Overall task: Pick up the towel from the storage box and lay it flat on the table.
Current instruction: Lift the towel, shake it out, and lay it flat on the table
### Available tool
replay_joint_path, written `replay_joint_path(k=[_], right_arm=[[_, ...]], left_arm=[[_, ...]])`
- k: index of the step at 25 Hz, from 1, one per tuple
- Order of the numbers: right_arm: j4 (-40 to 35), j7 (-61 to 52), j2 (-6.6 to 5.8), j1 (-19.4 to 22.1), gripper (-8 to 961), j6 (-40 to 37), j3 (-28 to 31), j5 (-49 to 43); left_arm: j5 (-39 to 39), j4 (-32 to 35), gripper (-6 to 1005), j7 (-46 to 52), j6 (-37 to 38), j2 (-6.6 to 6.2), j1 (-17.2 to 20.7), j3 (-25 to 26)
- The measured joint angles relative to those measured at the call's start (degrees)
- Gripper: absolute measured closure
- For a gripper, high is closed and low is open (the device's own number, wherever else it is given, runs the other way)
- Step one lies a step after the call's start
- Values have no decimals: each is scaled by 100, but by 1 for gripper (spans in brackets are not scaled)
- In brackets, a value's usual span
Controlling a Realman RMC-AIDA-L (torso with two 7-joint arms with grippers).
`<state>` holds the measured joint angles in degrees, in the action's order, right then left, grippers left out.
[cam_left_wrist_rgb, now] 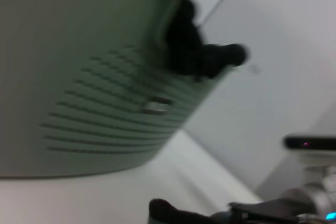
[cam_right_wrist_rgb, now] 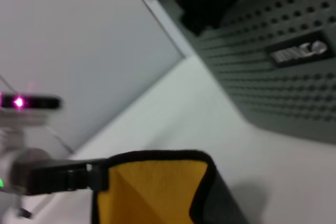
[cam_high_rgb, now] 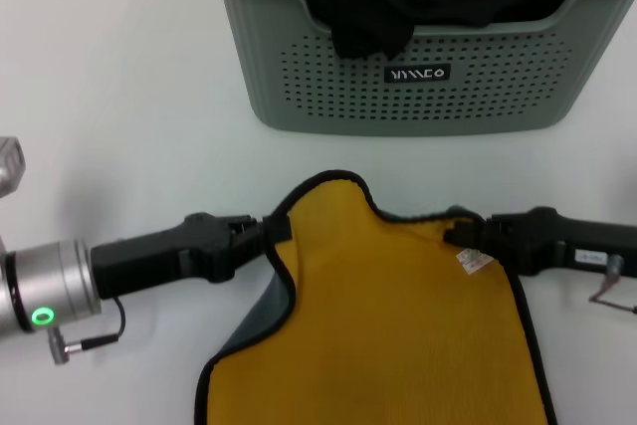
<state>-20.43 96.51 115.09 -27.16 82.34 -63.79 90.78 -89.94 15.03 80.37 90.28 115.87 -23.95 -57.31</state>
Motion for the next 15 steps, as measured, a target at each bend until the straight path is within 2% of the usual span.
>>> replay_joint_path(k=[3,10,15], right_arm=[[-430,-148,78,-76,853,-429,-12,-224],[-819,-288,89,-196,850,-895,-47,-255],[-1215,-707,89,-233,847,-1534,-569,-272]], left_arm=[[-10,128,980,2,-429,3,-57,1],[-179,352,979,10,-1200,-10,-323,-33],[-355,545,979,13,-1515,7,-447,-35]])
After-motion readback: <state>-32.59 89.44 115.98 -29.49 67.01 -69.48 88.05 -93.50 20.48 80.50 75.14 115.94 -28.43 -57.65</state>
